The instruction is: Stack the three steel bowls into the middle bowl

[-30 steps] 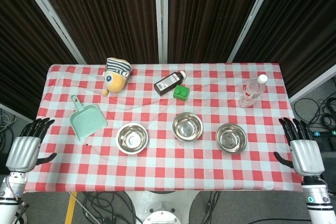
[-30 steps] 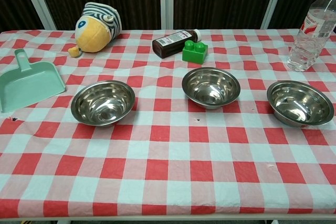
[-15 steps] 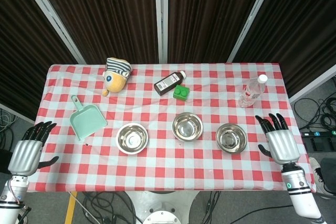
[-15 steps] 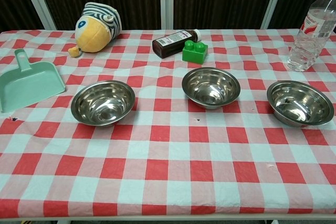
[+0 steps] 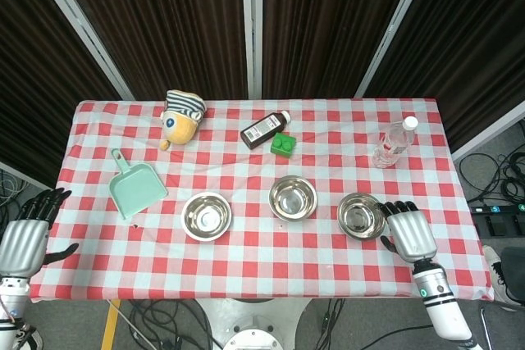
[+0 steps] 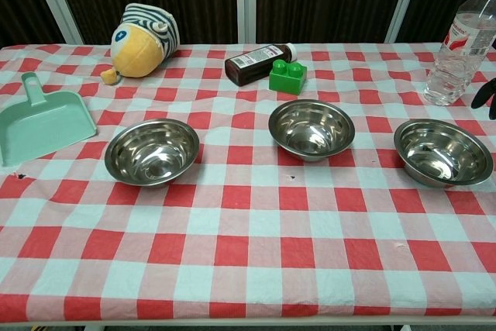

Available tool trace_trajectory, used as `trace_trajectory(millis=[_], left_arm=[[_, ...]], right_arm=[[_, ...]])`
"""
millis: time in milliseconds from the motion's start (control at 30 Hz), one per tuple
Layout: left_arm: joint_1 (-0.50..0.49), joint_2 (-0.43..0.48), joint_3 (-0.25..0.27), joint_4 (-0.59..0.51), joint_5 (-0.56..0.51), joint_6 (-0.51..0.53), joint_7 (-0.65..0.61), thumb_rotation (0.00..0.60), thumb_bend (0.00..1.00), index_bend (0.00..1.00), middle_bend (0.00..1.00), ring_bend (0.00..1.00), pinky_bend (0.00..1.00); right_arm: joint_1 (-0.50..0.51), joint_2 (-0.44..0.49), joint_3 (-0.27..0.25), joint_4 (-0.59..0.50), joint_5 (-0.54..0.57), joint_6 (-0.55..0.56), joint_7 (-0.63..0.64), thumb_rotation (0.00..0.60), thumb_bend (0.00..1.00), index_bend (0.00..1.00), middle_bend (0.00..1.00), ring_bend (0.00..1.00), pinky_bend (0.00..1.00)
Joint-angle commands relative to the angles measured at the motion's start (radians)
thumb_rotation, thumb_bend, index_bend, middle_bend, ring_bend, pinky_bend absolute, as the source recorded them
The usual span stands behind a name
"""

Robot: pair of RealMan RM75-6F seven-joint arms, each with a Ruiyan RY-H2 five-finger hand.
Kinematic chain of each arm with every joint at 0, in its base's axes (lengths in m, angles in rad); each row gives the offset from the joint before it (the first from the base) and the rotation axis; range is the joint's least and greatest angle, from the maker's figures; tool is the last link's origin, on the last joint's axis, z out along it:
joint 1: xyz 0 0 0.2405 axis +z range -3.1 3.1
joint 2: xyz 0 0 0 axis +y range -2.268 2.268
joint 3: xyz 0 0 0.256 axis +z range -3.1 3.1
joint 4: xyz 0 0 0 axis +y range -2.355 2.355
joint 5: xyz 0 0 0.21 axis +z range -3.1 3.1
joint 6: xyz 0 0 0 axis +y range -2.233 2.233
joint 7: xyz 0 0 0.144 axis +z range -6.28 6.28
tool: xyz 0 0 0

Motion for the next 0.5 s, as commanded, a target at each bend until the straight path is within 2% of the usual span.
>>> trace_trajectory(millis=[33,133,233,500], left_arm=[[0.005,0.003,0.005,0.007,0.000,0.000,-0.010,0.600,0.12,0.16,0.21,0.13,0.17],[0.007,0.000,0.008,0.015,0.003,-0.001,-0.017,0.600,0.12,0.16,0.22,0.13,0.17],[0.007,-0.004,0.007,0.022,0.002,-0.003,-0.024,0.600,0.12,0.16,0.21,0.13,0.17],[0.013,-0.008,0.008,0.045,-0.006,-0.009,-0.044,0.600,0.12,0.16,0.21,0.13,0.17]], right_arm=[[0.012,0.013,-0.010,-0.003,0.003,-0.028,-0.010,0.600,0.16,0.36,0.40,0.60,0.66],[0.020,0.027,-0.012,-0.018,0.011,-0.043,-0.017,0.600,0.18,0.38,0.40,0.68,0.74],[0.023,0.037,-0.022,-0.028,0.019,-0.056,-0.040,0.600,0.19,0.40,0.40,0.74,0.78],[0.034,0.020,-0.032,-0.018,0.039,-0.079,-0.066,0.600,0.19,0.40,0.40,0.76,0.78]])
